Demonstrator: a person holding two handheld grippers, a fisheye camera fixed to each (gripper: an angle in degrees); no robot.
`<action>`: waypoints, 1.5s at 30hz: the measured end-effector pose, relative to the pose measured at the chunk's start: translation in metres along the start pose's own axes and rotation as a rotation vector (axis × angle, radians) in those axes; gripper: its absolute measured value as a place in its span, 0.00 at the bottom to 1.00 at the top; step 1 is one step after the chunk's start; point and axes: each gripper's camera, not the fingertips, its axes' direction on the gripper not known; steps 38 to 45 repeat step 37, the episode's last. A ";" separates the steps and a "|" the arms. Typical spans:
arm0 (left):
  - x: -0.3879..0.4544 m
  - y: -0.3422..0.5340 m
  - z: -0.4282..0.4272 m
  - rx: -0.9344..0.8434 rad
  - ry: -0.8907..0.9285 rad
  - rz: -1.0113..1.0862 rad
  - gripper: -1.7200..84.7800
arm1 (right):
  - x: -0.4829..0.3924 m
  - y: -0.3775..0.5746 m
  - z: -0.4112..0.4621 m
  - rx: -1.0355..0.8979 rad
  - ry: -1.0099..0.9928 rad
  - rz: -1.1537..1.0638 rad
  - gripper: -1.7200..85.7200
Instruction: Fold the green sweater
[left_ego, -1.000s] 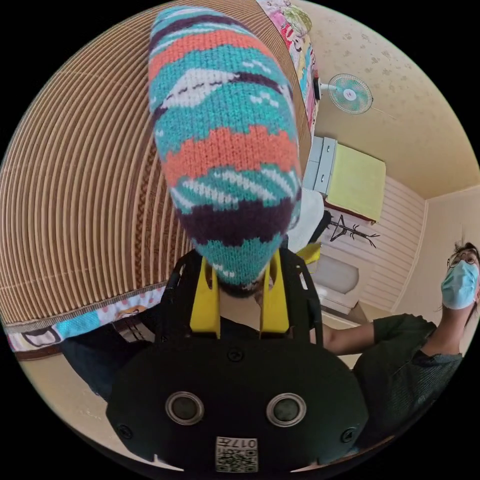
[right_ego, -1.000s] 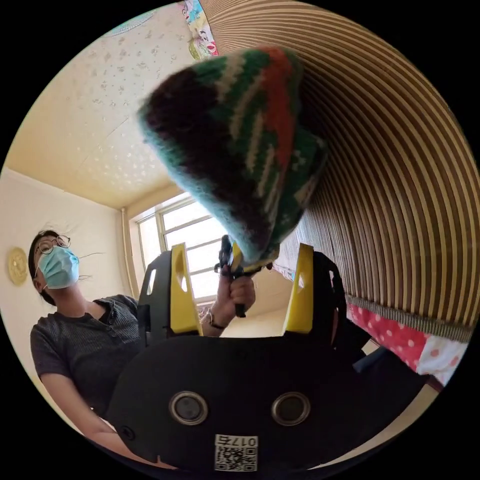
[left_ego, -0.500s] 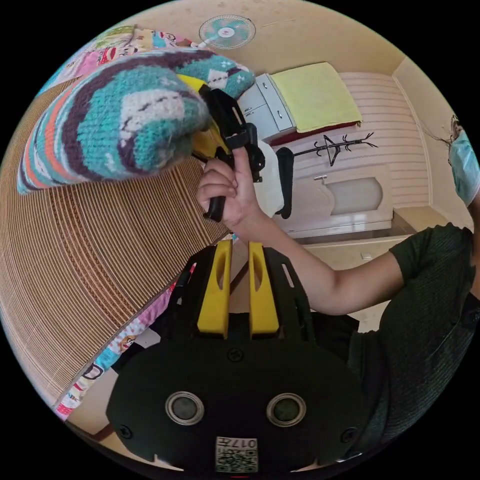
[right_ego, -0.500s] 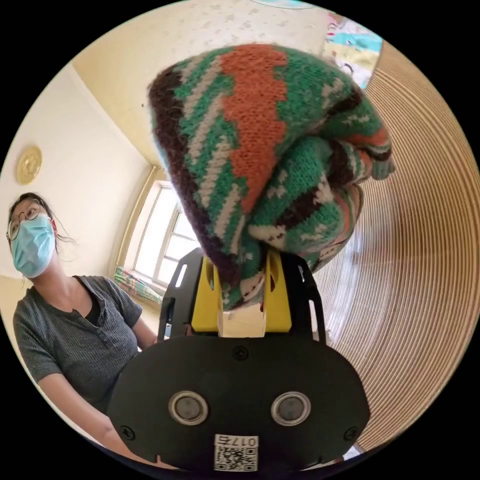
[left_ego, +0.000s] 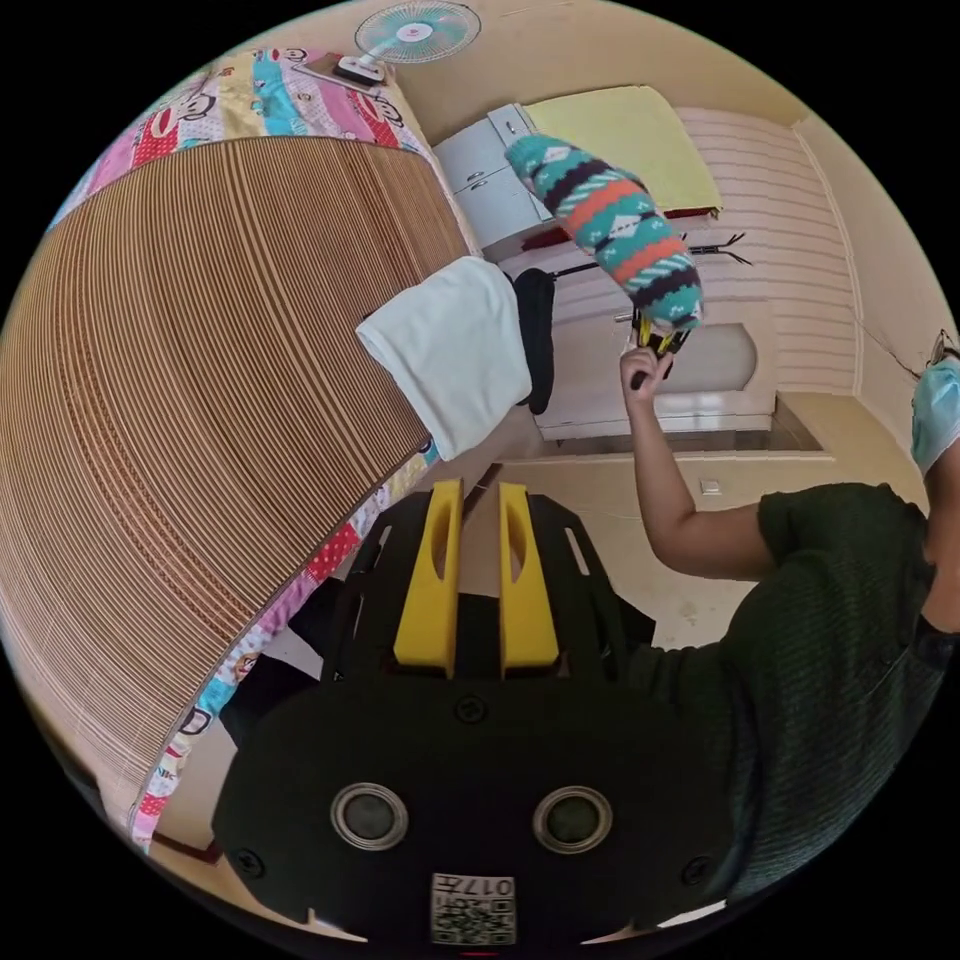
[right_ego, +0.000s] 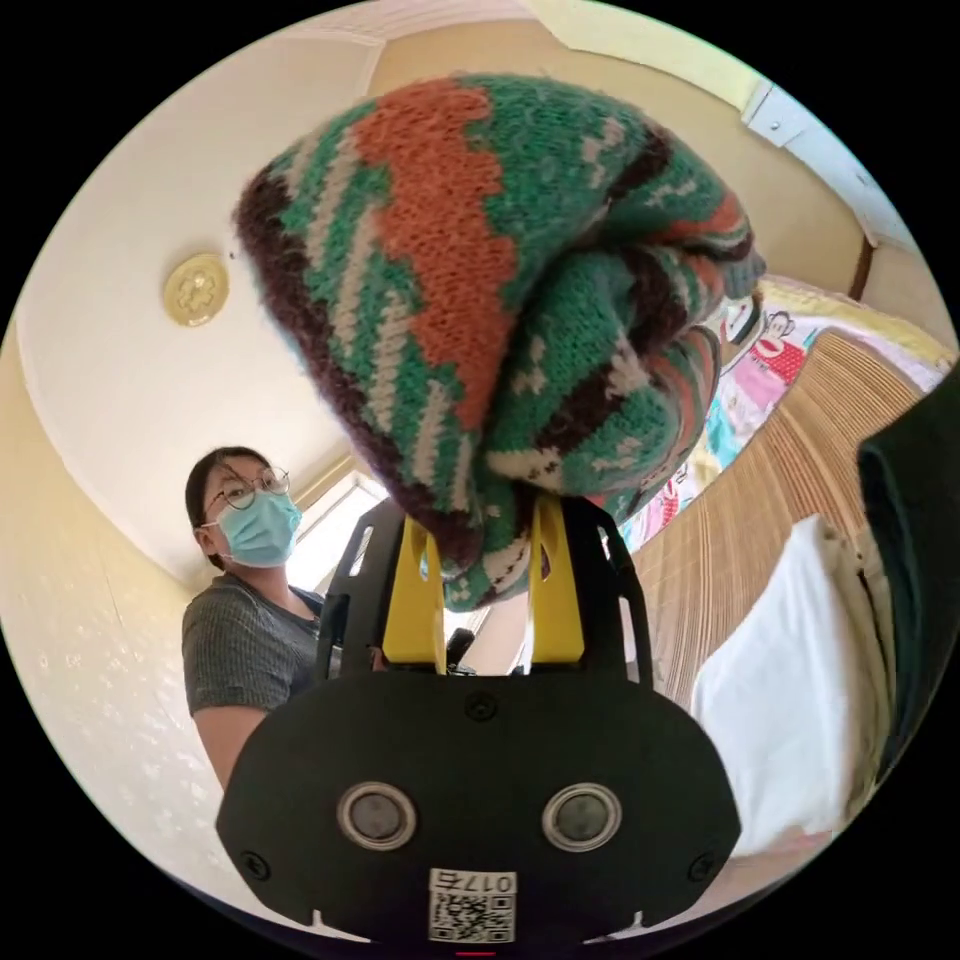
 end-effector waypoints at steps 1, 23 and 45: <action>0.001 -0.001 0.001 -0.002 0.006 -0.007 0.09 | 0.021 0.010 -0.036 0.035 0.040 0.051 0.18; 0.155 -0.029 -0.020 -0.003 -0.305 -0.089 0.09 | 0.088 0.410 -0.145 0.921 0.527 0.887 0.03; -0.016 0.221 -0.039 -0.422 -0.726 -0.827 0.06 | 0.160 0.422 0.147 -0.364 0.428 0.993 0.02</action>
